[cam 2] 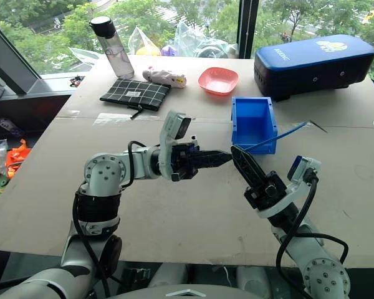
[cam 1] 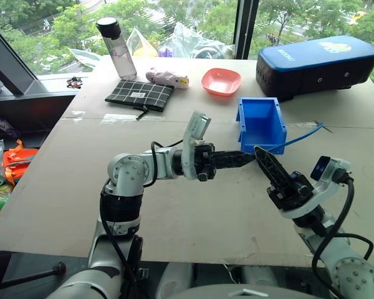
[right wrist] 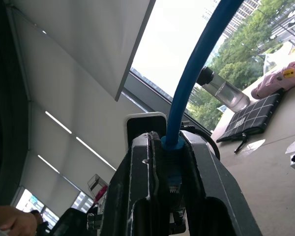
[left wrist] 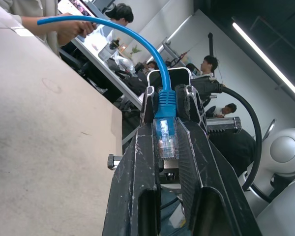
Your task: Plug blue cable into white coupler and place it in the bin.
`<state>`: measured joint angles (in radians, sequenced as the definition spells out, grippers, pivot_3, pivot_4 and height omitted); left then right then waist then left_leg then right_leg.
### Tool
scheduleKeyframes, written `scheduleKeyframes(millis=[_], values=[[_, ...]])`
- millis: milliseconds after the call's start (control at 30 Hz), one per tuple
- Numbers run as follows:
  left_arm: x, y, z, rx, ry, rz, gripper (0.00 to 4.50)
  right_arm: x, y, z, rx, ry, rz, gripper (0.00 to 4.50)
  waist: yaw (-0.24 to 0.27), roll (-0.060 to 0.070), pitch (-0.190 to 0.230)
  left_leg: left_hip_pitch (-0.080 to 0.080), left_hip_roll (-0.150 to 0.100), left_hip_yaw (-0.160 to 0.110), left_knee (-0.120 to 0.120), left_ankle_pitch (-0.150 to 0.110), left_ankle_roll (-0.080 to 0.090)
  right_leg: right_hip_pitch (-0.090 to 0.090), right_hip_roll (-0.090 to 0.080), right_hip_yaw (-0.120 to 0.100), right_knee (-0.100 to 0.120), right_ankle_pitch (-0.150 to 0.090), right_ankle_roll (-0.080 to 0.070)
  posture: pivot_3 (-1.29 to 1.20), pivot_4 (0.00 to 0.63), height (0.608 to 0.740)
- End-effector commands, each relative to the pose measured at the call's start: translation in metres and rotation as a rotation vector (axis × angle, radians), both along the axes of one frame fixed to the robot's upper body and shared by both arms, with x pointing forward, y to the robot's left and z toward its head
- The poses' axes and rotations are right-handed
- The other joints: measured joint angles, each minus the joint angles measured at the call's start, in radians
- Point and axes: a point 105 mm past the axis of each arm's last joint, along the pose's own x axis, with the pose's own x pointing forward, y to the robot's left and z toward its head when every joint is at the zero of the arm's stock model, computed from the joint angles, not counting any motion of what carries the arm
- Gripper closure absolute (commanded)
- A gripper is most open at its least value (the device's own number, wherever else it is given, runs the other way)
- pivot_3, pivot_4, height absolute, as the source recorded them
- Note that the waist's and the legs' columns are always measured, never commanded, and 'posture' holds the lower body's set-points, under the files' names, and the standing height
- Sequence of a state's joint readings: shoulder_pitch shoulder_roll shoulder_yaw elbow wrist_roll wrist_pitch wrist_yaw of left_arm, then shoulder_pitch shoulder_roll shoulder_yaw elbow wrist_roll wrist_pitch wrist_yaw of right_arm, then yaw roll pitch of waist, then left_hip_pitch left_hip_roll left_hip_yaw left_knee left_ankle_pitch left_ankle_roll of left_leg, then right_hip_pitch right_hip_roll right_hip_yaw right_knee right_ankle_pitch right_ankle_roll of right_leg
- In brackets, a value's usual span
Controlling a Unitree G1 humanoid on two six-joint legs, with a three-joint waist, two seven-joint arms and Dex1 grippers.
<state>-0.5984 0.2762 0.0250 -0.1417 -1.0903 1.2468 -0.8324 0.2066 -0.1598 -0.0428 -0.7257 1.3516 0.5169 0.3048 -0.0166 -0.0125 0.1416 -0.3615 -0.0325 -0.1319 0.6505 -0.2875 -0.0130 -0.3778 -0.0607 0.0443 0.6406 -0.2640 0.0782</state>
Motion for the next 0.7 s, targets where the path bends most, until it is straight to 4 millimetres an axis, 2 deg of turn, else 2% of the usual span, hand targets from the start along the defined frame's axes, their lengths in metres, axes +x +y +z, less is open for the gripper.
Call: scheduleKeyframes(millis=[33, 100, 133, 267, 300, 367, 400, 567, 700], values=[[-0.006, -0.002, 0.008, -0.021, -0.052, -0.013, 4.5, -0.002, -0.003, 0.006, 0.01, -0.029, -0.016, 4.49, 0.0, 0.0, 0.0, 0.0, 0.0, 0.0, 0.0, 0.0, 0.0, 0.0, 0.0, 0.0, 0.0, 0.0, 0.0, 0.0, 0.15, 0.736], [-0.008, 0.0, 0.009, -0.024, -0.042, -0.029, 3.44, -0.002, -0.004, 0.007, 0.015, -0.033, -0.017, 4.5, 0.0, 0.0, 0.0, 0.0, 0.0, 0.0, 0.0, 0.0, 0.0, 0.0, 0.0, 0.0, 0.0, 0.0, 0.0, 0.0, 0.15, 0.736], [-0.005, 0.003, 0.009, -0.021, -0.039, -0.008, 3.25, -0.002, -0.005, 0.007, 0.02, -0.034, -0.021, 4.5, 0.0, 0.0, 0.0, 0.0, 0.0, 0.0, 0.0, 0.0, 0.0, 0.0, 0.0, 0.0, 0.0, 0.0, 0.0, 0.0, 0.15, 0.736], [0.002, 0.03, 0.005, 0.056, -0.087, 0.098, 1.77, -0.004, -0.012, 0.008, 0.034, -0.039, -0.045, 4.5, -0.006, 0.0, 0.0, 0.0, 0.0, 0.0, -0.001, 0.0, 0.001, 0.0, 0.0, 0.0, 0.0, 0.0, 0.0, 0.0, 0.15, 0.736], [0.002, 0.039, -0.001, 0.114, -0.139, 0.134, 1.2, -0.004, -0.014, 0.007, 0.034, -0.039, -0.053, 4.5, -0.007, 0.0, 0.0, 0.0, 0.001, 0.0, -0.002, 0.0, 0.001, -0.001, 0.001, 0.001, 0.0, 0.0, 0.0, 0.0, 0.15, 0.736], [0.005, 0.055, -0.014, 0.239, -0.285, 0.203, 0.34, -0.005, -0.017, 0.006, 0.028, -0.04, -0.066, 4.5, -0.016, 0.001, 0.001, 0.001, 0.001, 0.0, -0.003, 0.0, 0.001, -0.001, 0.002, 0.001, 0.0, 0.0, 0.0, 0.0, 0.15, 0.736], [0.009, 0.063, -0.021, 0.291, -0.355, 0.245, 0.07, -0.004, -0.019, 0.006, 0.028, -0.042, -0.073, 4.5, -0.017, 0.002, 0.001, 0.002, 0.001, 0.0, -0.004, 0.0, 0.0, -0.001, 0.002, 0.002, 0.0, 0.0, 0.0, 0.0, 0.15, 0.736], [0.035, 0.098, -0.047, 0.47, -0.628, 0.477, 0.07, -0.003, -0.023, 0.006, 0.03, -0.055, -0.084, 4.5, -0.005, 0.002, 0.001, 0.001, 0.002, 0.001, -0.006, 0.0, 0.0, -0.001, 0.0, 0.003, -0.003, 0.0, -0.001, 0.0, 0.15, 0.736], [0.063, 0.113, -0.061, 0.52, -0.69, 0.698, 0.07, -0.001, -0.022, 0.006, 0.02, -0.065, -0.073, 4.5, 0.009, 0.002, 0.001, 0.001, 0.002, 0.001, -0.006, 0.0, 0.0, -0.001, -0.002, 0.002, -0.004, 0.0, -0.001, 0.0, 0.15, 0.736]])
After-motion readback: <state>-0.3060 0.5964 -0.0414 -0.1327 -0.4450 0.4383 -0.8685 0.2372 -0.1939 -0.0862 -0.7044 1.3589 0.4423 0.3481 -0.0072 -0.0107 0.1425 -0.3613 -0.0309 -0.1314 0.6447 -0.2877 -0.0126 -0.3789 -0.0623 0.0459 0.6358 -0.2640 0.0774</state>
